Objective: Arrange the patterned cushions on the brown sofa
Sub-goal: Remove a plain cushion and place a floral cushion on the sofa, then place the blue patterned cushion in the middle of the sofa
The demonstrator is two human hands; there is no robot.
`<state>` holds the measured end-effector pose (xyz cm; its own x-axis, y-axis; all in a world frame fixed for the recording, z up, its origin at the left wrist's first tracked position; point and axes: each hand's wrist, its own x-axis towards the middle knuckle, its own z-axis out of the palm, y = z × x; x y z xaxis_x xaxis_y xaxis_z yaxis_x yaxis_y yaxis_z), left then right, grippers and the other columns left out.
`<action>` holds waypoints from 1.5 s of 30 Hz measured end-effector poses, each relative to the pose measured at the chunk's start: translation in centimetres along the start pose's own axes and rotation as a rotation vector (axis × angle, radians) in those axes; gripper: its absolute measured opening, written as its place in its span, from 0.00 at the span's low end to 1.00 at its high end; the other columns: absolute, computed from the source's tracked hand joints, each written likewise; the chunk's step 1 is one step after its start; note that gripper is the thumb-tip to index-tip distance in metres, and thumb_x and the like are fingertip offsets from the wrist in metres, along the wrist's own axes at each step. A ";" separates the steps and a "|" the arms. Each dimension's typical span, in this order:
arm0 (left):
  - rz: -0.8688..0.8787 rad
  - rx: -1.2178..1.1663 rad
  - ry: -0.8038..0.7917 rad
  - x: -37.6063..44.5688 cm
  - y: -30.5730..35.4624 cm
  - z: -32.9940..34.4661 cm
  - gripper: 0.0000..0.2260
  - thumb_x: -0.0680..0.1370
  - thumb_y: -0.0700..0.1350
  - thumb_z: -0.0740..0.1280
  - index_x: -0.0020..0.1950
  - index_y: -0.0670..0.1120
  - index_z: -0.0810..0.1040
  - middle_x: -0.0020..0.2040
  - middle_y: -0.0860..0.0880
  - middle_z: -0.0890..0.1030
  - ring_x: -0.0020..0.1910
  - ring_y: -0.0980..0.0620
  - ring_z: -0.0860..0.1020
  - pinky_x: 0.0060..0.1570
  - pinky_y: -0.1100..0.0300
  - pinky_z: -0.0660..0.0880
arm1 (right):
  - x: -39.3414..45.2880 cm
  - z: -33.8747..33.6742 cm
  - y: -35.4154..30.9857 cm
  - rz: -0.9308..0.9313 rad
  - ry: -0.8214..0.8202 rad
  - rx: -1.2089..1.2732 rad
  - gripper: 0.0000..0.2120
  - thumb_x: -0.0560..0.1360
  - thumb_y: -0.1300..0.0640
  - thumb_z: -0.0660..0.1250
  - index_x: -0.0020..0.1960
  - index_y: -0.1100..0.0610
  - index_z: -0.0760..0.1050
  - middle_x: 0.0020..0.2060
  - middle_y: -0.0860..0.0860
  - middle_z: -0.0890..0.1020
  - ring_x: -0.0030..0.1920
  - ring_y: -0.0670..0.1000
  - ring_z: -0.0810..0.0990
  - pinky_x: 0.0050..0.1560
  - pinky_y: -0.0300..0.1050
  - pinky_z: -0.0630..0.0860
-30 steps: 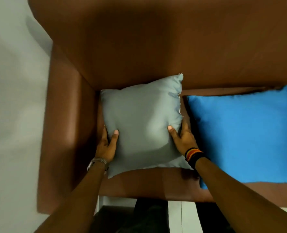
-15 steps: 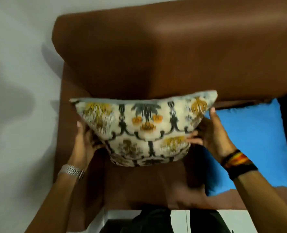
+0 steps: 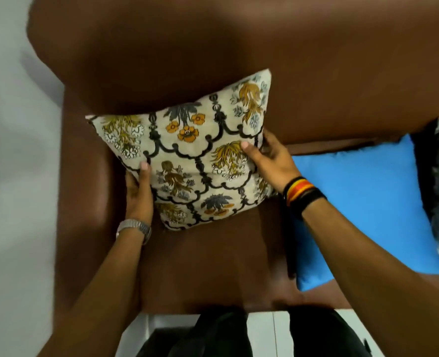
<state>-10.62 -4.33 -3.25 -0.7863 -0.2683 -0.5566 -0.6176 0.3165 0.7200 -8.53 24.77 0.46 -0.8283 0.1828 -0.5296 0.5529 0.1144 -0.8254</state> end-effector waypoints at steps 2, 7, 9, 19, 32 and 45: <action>-0.006 -0.019 0.066 -2.0 -1.3 2.1 0.40 0.79 0.75 0.56 0.87 0.61 0.48 0.86 0.48 0.61 0.82 0.43 0.65 0.79 0.42 0.63 | -1.1 -2.3 1.6 0.010 -0.014 -0.077 0.36 0.83 0.46 0.71 0.86 0.49 0.60 0.74 0.43 0.72 0.72 0.45 0.74 0.73 0.43 0.72; -0.055 0.033 0.018 -11.9 -6.6 11.1 0.39 0.83 0.64 0.63 0.87 0.61 0.43 0.87 0.52 0.56 0.81 0.53 0.61 0.78 0.52 0.59 | -5.3 -12.6 11.8 0.000 0.394 -0.361 0.34 0.77 0.40 0.68 0.76 0.61 0.75 0.75 0.62 0.76 0.78 0.64 0.73 0.80 0.55 0.66; -0.098 0.066 -0.125 -16.0 -8.1 16.1 0.35 0.84 0.61 0.64 0.87 0.61 0.52 0.85 0.52 0.63 0.81 0.49 0.66 0.78 0.52 0.63 | -6.4 -17.7 16.0 0.078 0.485 -0.406 0.38 0.75 0.36 0.62 0.74 0.63 0.76 0.75 0.65 0.76 0.77 0.68 0.73 0.79 0.57 0.65; -0.071 0.204 -0.176 -23.1 -6.9 32.2 0.34 0.83 0.66 0.61 0.86 0.57 0.57 0.82 0.49 0.70 0.80 0.43 0.69 0.76 0.57 0.62 | -9.0 -32.1 25.3 0.423 0.168 -0.143 0.42 0.73 0.25 0.66 0.80 0.45 0.71 0.76 0.50 0.80 0.77 0.55 0.77 0.80 0.51 0.69; -0.041 0.041 -0.239 -18.3 7.2 27.5 0.42 0.76 0.79 0.41 0.70 0.51 0.74 0.62 0.44 0.79 0.55 0.46 0.80 0.43 0.60 0.84 | -5.0 -39.1 13.8 0.190 0.151 0.274 0.48 0.54 0.07 0.55 0.58 0.39 0.80 0.58 0.48 0.86 0.55 0.49 0.86 0.57 0.50 0.83; 0.186 0.108 -0.075 -15.7 6.5 31.3 0.43 0.67 0.73 0.74 0.77 0.55 0.72 0.66 0.57 0.82 0.62 0.53 0.80 0.61 0.57 0.76 | 0.0 -34.9 10.6 -0.030 0.217 -0.018 0.36 0.78 0.29 0.68 0.79 0.46 0.70 0.71 0.43 0.81 0.72 0.48 0.80 0.77 0.53 0.73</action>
<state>-2.83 30.39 -2.84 -0.8833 -0.1287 -0.4508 -0.4570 0.4508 0.7668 0.49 60.07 -1.43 -0.8065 0.3849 -0.4488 0.5317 0.1403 -0.8352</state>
